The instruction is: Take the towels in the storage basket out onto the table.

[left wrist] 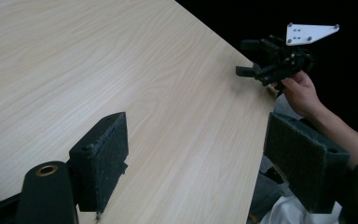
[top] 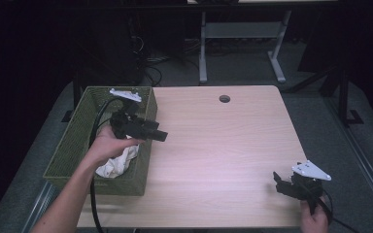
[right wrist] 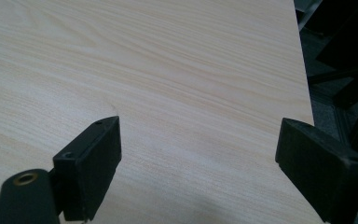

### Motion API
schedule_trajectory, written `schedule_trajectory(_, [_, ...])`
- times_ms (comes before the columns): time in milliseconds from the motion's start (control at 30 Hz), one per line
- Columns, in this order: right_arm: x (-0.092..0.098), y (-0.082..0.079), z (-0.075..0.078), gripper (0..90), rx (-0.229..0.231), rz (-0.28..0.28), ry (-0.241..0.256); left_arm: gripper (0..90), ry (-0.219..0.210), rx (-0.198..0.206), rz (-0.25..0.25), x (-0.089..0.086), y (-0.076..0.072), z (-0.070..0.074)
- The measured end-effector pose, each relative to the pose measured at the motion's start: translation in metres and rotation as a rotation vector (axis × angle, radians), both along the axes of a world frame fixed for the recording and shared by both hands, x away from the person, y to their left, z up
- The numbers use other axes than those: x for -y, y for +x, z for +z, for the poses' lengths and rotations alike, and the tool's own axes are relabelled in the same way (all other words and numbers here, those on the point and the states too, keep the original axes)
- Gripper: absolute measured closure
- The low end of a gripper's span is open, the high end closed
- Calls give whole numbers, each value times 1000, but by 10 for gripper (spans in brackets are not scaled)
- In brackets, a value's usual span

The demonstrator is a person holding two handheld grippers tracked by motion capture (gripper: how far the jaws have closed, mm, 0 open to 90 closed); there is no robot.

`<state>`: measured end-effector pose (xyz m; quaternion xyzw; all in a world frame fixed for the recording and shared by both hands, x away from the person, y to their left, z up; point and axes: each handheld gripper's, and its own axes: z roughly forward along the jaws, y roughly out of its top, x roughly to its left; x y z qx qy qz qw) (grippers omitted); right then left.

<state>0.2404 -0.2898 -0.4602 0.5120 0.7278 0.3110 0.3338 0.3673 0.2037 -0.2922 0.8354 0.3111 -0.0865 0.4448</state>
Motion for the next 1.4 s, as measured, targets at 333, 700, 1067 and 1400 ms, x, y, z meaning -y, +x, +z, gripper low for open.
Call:
schedule_trajectory(333, [0,0,0,139,0,0,5,220,-3,-17,55,-24,7,-5])
schedule_trajectory(700, [0,0,0,139,-3,-1,2,226,-5,-42,123,-59,11,-15])
schedule_trajectory(1067, [0,0,-1,139,-2,0,3,233,5,-65,175,-79,15,-26])
schedule_trajectory(1400, [0,0,-1,139,-3,1,0,235,20,-90,235,-95,19,-36])
